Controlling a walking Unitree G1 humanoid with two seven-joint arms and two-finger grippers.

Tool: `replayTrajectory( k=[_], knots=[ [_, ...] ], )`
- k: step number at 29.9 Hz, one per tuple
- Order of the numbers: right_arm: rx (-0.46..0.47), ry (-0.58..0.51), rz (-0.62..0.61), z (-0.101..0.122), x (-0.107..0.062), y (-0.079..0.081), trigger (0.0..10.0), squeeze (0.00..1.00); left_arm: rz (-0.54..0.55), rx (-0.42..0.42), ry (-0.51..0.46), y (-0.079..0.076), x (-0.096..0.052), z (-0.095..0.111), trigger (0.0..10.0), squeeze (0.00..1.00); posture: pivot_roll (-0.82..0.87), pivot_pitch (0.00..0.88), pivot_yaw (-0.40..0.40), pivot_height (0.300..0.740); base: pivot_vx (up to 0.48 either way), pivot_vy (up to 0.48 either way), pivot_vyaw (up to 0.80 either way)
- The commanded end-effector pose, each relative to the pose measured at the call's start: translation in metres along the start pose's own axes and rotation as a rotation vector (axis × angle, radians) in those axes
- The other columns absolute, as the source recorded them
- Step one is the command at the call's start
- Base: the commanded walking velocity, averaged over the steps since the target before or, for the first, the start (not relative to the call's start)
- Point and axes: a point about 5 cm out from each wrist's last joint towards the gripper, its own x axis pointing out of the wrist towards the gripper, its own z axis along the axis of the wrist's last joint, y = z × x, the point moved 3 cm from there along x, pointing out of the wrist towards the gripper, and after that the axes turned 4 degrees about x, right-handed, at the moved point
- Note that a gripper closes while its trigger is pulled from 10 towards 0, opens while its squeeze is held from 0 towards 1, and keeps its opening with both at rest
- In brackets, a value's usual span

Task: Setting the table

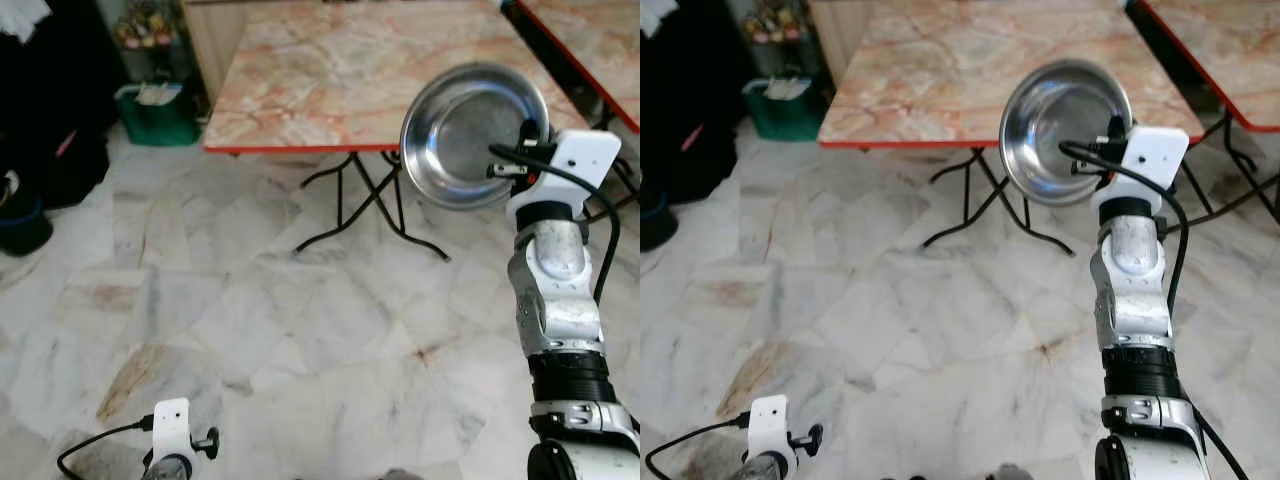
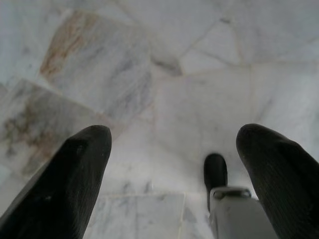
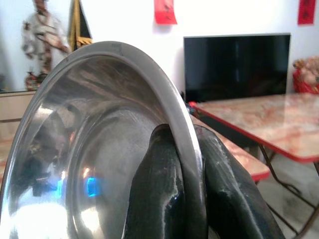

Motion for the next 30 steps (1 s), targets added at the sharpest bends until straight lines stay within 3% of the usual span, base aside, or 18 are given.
replayTrajectory(
  k=[1, 30],
  knots=[
    [0.011, -0.019, -0.008, 0.0059, 0.0018, -0.0022, 10.0, 0.00, -0.004, 0.007, 0.006, -0.0006, -0.0005, -0.0023, 10.0, 0.00, -0.08, 0.165, 0.058, 0.740, 0.465, 0.000, 0.00],
    [0.009, -0.024, -0.026, 0.0071, 0.0035, -0.0066, 10.0, 0.00, -0.029, 0.014, -0.023, -0.0081, 0.0013, 0.0063, 10.0, 0.00, -0.08, 0.156, 0.063, 0.740, 0.458, 0.000, 0.00]
  ],
)
